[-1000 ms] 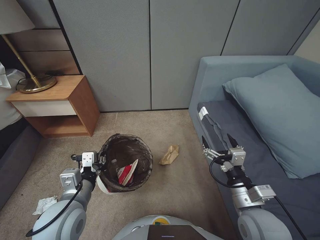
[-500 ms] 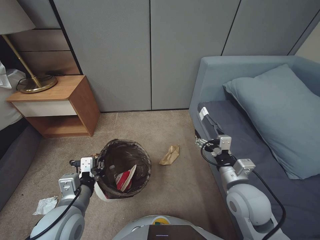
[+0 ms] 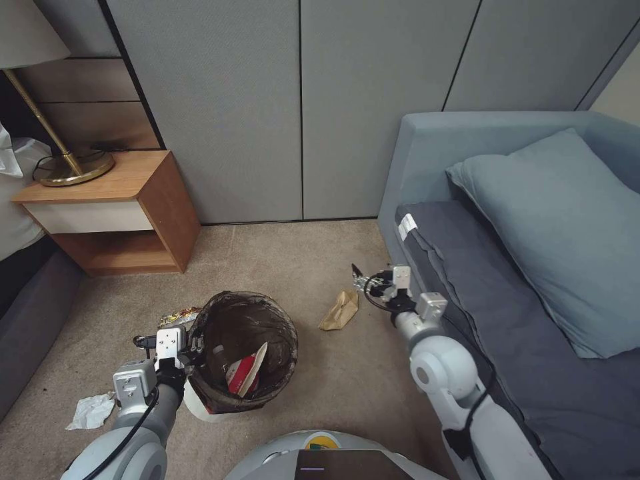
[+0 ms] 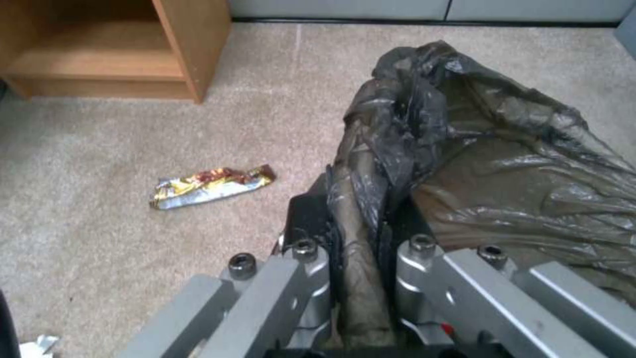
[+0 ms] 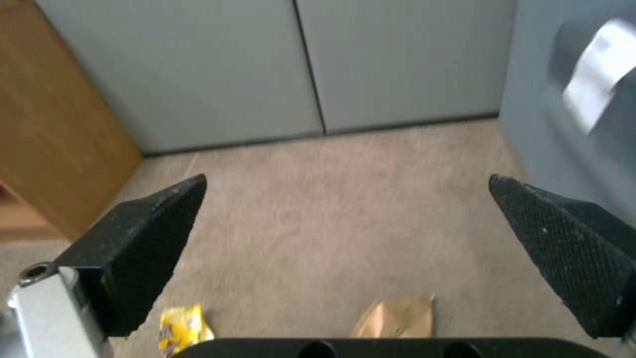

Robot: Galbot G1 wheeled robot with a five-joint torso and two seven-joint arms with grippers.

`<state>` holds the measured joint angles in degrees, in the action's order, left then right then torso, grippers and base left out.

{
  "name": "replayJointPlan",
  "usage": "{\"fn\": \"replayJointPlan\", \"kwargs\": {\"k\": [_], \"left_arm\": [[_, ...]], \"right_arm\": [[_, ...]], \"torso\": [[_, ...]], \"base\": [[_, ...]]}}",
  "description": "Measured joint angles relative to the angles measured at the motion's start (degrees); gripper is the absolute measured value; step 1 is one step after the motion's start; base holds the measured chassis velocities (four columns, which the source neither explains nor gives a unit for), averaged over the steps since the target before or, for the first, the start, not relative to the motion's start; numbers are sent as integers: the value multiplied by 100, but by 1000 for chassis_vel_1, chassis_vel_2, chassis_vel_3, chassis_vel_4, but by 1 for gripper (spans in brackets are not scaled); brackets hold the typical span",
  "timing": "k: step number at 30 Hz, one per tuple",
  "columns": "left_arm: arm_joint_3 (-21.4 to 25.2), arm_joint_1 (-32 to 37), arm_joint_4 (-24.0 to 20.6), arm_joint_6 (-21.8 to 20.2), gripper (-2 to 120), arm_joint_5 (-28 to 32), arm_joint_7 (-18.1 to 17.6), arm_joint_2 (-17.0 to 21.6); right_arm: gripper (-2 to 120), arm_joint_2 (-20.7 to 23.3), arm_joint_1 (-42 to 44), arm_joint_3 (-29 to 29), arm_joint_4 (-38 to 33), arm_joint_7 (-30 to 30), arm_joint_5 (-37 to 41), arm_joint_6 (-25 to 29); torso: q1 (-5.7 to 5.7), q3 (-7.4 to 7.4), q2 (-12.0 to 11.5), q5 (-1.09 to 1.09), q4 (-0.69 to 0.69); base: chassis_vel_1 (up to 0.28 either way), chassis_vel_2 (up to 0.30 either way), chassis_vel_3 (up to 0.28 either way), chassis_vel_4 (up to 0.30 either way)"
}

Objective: Pick up the trash bin, then pick up the garbage from the floor and place it into the trash bin.

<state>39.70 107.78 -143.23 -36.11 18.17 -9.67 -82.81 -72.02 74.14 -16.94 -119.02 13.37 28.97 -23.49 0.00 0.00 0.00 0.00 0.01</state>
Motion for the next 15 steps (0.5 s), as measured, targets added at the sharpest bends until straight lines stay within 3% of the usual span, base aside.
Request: {"fn": "replayJointPlan", "kwargs": {"k": [12, 15], "left_arm": [[59, 10, 0, 21, 7, -23, -2, -58], [85, -32, 0, 21, 7, 4, -1, -30]], "right_arm": [[100, -123, -871, 626, 1207, 373, 196, -212], [100, -180, -1180, 821, 1539, 719, 592, -435]], "torso": [[0, 0, 0, 0, 0], [0, 0, 0, 0, 0]], "base": [[0, 0, 0, 0], [0, 0, 0, 0]]}}
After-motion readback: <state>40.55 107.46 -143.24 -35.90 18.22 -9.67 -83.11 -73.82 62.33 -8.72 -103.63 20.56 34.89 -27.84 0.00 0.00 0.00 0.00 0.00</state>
